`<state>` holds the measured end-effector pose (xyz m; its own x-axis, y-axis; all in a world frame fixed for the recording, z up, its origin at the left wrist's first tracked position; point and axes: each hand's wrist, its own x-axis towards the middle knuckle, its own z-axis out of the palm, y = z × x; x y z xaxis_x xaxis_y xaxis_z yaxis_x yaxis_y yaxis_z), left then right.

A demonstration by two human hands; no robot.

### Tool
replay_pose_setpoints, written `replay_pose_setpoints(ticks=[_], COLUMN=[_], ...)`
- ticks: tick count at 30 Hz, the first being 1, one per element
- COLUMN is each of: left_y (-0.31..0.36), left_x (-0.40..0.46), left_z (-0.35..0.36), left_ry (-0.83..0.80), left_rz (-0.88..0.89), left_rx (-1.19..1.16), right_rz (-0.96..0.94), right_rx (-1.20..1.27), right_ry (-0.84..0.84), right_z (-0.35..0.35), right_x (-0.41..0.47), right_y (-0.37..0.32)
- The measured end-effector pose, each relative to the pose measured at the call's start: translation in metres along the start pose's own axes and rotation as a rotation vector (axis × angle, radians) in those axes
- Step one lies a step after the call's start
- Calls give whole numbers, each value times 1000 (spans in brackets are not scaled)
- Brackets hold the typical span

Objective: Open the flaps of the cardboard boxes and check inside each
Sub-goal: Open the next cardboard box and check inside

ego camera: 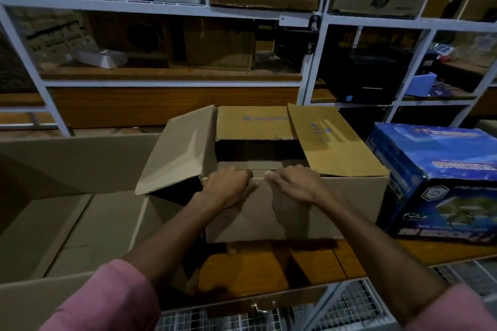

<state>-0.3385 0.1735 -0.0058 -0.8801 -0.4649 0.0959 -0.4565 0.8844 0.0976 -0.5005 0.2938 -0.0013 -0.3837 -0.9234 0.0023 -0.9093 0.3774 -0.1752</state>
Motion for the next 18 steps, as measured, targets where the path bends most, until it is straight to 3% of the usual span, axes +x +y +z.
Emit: replay_pose_setpoints(ticks=[3, 7, 10, 14, 18], left_y=[21, 47, 55, 48, 45], left_x=[9, 23, 27, 29, 35], left_z=[4, 13, 19, 33, 39], left_ry=[31, 103, 159, 231, 263], left_rz=[-11, 25, 62, 57, 55], left_rx=[-23, -75, -62, -9, -6], right_rz=[65, 123, 283, 360, 531], right_rx=[129, 84, 95, -3, -169], right_ry=[-21, -45, 93, 323, 305], right_z=[-7, -7, -5, -15, -20], right_x=[8, 24, 26, 20, 14], right_y=[-2, 15, 39, 83, 127])
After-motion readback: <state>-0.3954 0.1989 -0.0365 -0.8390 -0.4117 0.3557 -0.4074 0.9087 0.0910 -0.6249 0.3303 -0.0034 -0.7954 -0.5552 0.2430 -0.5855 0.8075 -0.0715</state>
